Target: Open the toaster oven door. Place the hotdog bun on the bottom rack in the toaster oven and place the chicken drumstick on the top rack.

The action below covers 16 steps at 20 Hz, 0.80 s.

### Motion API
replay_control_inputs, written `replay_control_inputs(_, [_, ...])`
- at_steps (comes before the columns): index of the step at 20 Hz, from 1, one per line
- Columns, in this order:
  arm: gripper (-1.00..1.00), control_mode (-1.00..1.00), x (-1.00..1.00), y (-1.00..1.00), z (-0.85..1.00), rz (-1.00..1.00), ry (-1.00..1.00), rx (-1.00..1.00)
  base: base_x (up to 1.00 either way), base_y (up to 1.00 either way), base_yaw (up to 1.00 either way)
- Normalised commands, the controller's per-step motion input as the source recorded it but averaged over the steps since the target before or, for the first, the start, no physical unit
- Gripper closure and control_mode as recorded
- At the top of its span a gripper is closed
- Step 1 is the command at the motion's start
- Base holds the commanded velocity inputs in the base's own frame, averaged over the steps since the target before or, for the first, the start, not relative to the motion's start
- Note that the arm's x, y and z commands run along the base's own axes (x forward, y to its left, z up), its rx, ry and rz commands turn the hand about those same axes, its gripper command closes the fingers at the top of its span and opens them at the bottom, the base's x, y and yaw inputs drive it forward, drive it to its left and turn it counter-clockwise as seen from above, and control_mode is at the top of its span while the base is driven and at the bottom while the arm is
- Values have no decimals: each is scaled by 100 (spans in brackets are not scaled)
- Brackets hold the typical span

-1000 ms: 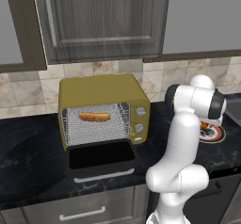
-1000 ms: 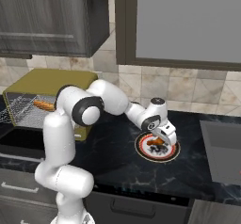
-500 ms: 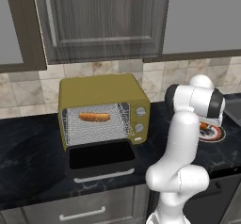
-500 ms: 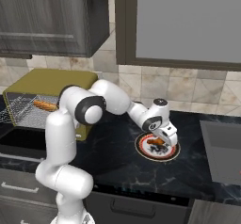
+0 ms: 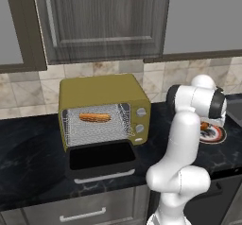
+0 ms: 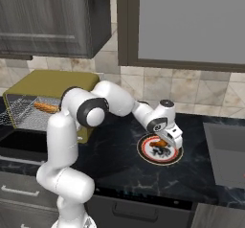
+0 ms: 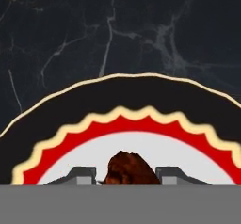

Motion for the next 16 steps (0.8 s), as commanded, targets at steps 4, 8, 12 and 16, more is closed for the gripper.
replay_control_inputs(4, [100,-100,-14,1,25,0,0,0,0,0,0])
replay_control_inputs(8, [100,-100,-19,7,44,0,-1,0,0,0,0])
replay_control_inputs(12, [100,-100,-29,15,44,0,-4,0,0,0,0])
replay_control_inputs(16, [100,-100,-34,34,30,0,-5,0,0,0,0])
